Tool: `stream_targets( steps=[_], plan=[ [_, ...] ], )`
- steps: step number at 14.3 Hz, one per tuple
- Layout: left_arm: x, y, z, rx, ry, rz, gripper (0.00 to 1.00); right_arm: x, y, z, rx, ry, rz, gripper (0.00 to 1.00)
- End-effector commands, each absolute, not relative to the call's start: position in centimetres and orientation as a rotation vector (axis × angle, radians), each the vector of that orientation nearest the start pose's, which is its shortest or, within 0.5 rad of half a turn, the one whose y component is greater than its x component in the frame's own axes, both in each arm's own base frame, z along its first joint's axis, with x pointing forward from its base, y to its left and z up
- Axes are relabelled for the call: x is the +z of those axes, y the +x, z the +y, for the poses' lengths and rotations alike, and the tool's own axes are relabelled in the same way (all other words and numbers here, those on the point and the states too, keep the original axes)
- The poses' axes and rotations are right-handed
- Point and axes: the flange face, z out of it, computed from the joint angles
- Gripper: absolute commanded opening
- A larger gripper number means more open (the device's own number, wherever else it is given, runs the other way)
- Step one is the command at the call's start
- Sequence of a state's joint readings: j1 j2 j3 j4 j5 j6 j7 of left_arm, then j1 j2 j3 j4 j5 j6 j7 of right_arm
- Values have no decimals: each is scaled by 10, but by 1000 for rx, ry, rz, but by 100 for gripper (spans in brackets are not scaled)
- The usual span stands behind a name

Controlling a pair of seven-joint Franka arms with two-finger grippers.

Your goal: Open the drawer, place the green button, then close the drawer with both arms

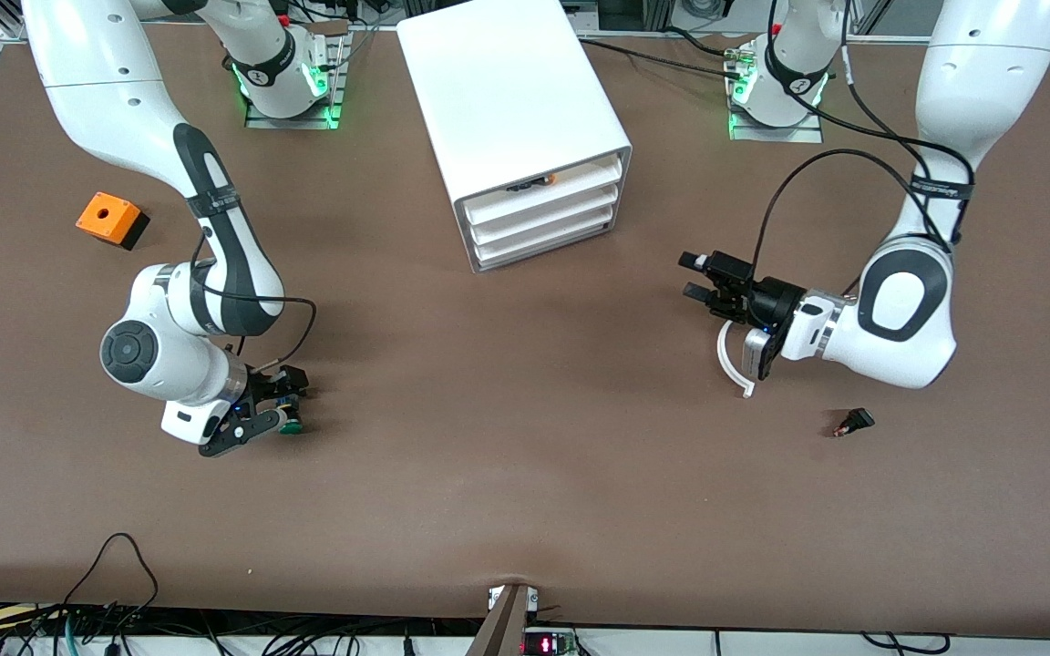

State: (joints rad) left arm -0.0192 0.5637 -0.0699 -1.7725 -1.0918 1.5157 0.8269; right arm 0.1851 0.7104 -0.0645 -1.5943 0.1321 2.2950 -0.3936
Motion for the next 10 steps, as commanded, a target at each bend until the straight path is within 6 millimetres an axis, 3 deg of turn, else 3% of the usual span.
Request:
stream_targets(
  steps=[1,3,5,8,10],
  plan=[
    [245,564,-161,-227,1754,-423,100,209,694,87,-12,-3007,-638,100],
    [236,550,-171,-231,1768,-423,100,206,694,84,-7,-3002,-615,100],
    [220,533,-191,-157,1776,-414,100,198,692,82,-5,-2944,-480,99],
    [193,500,-225,6,1698,-315,100,197,692,82,-6,-2936,-487,99],
    [189,490,-234,-5,1691,-305,100,196,692,74,-3,-2947,-488,99]
  ],
)
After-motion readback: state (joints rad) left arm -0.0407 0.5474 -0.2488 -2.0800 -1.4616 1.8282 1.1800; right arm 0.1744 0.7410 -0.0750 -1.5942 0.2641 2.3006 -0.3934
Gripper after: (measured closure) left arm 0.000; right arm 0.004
